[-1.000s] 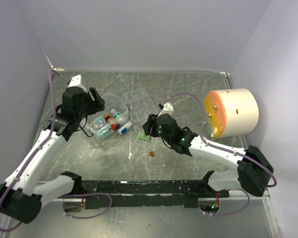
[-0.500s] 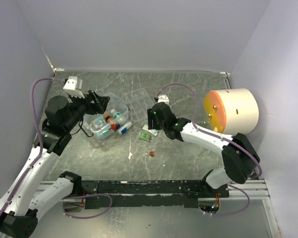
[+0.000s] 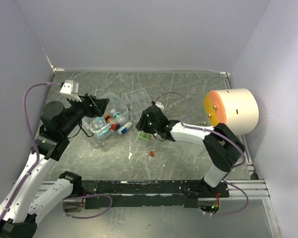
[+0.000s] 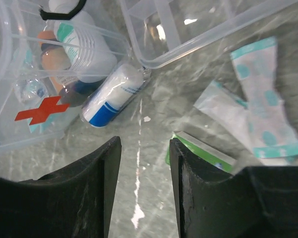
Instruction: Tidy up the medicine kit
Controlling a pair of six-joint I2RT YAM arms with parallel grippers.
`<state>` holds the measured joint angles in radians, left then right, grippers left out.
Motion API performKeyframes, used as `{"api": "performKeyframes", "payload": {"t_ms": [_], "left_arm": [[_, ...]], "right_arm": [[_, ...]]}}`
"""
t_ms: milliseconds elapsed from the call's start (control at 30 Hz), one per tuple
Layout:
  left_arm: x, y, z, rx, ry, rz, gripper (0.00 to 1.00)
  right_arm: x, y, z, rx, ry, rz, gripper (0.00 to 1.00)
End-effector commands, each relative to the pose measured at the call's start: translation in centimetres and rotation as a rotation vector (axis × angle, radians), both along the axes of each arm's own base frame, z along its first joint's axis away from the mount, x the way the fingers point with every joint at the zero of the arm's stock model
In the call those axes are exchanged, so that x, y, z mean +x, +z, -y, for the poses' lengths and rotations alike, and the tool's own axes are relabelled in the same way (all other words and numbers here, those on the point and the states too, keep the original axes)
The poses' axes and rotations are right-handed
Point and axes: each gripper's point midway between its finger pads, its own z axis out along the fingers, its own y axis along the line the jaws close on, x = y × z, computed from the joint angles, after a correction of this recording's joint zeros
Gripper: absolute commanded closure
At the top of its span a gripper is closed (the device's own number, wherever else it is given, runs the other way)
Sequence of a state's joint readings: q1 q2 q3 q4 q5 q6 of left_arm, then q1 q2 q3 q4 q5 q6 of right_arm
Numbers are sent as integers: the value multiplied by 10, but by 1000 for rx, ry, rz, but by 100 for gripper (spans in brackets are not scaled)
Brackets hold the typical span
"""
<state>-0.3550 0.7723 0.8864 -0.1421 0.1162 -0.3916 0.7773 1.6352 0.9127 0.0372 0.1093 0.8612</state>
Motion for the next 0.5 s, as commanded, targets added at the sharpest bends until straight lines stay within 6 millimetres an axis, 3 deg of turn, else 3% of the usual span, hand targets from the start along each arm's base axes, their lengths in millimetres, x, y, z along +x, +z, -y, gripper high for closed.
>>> {"api": "performKeyframes", "payload": {"t_ms": [0, 233, 333, 467], "left_arm": [[-8, 19, -3, -27, -1, 68, 18], [-14, 22, -7, -27, 8, 86, 17], [-16, 23, -6, -30, 2, 90, 17], [-19, 24, -5, -28, -2, 98, 17]], "right_arm": [[4, 6, -41, 171, -65, -61, 57], [4, -14, -62, 246, -192, -118, 62], [5, -27, -66, 233, -221, -135, 57], [18, -28, -74, 265, -282, -139, 54]]}}
